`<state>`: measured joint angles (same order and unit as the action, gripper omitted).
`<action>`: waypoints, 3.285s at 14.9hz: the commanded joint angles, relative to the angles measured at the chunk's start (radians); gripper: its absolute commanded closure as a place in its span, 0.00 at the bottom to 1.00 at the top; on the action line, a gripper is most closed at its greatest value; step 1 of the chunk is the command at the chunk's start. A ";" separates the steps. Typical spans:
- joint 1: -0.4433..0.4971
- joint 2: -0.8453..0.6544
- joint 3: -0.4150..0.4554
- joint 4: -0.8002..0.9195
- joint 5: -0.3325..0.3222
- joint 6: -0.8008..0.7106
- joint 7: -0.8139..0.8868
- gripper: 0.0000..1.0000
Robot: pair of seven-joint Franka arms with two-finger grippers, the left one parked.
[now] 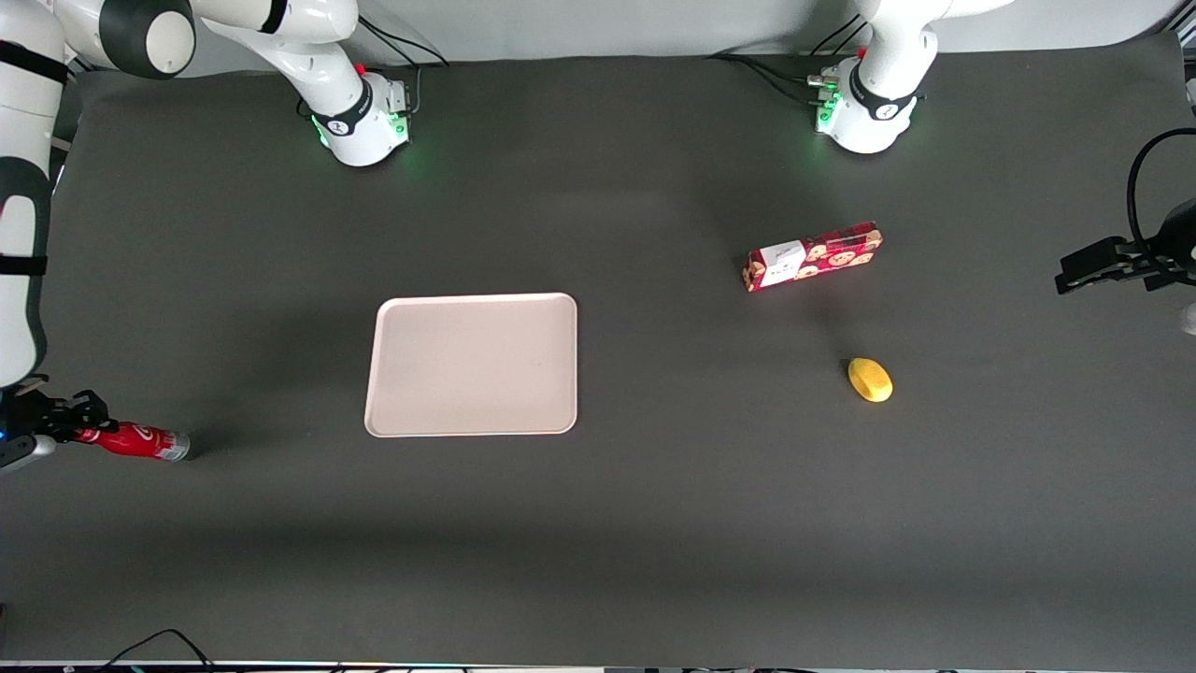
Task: Place coke bottle on tray
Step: 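Close the right gripper on the bottle neck and lift, then carry the held bottle over the white tray, then lower the bottle onto the tray and open the right gripper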
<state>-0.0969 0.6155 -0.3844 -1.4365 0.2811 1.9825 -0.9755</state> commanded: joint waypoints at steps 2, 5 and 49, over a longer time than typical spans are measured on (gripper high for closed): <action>0.003 -0.124 -0.001 0.118 -0.054 -0.259 0.043 1.00; 0.003 -0.210 0.004 0.201 -0.141 -0.451 0.127 1.00; 0.094 -0.438 0.601 -0.713 -0.278 0.326 1.285 1.00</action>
<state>0.0036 0.1734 0.2066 -2.1485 0.0316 2.2836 0.2709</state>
